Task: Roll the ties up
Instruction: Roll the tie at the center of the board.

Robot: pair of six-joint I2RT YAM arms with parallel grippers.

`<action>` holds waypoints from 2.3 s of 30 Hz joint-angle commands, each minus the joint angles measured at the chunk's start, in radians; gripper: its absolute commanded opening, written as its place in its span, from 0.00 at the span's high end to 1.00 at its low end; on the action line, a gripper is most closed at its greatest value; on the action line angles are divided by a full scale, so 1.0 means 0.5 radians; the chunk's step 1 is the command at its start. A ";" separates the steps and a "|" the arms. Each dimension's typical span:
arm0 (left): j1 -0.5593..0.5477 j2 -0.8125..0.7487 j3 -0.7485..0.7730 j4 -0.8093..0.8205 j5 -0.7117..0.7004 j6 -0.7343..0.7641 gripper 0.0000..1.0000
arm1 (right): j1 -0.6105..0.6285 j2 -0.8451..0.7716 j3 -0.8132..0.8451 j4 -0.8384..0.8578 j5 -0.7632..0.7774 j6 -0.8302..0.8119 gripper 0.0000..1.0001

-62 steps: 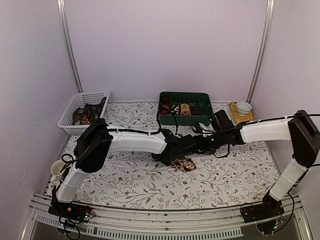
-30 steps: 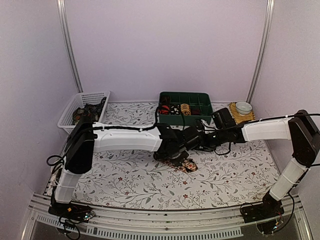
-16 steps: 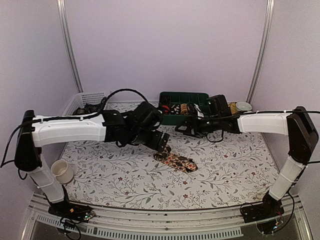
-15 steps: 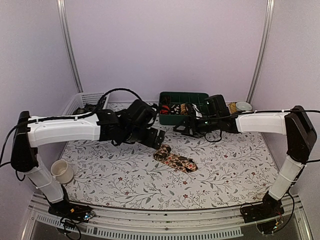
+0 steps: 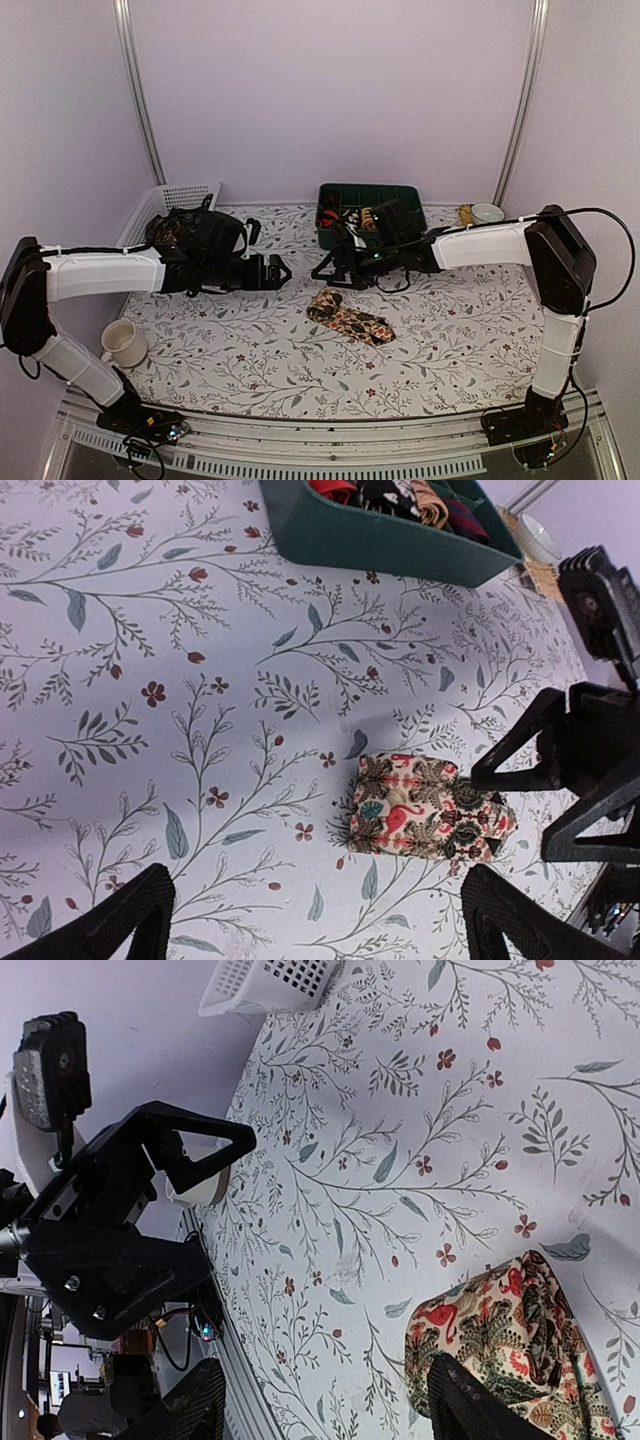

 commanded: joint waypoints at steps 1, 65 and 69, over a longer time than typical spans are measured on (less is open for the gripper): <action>0.080 0.068 -0.044 0.254 0.214 -0.040 0.00 | 0.031 0.189 0.032 0.049 -0.069 0.046 0.31; -0.007 1.322 -0.059 1.653 1.293 -0.667 0.60 | 0.009 0.184 -0.554 0.033 0.133 -0.073 0.35; -0.006 1.314 -0.049 1.635 1.271 -0.674 0.73 | 0.008 0.176 -0.542 0.019 0.131 -0.077 0.35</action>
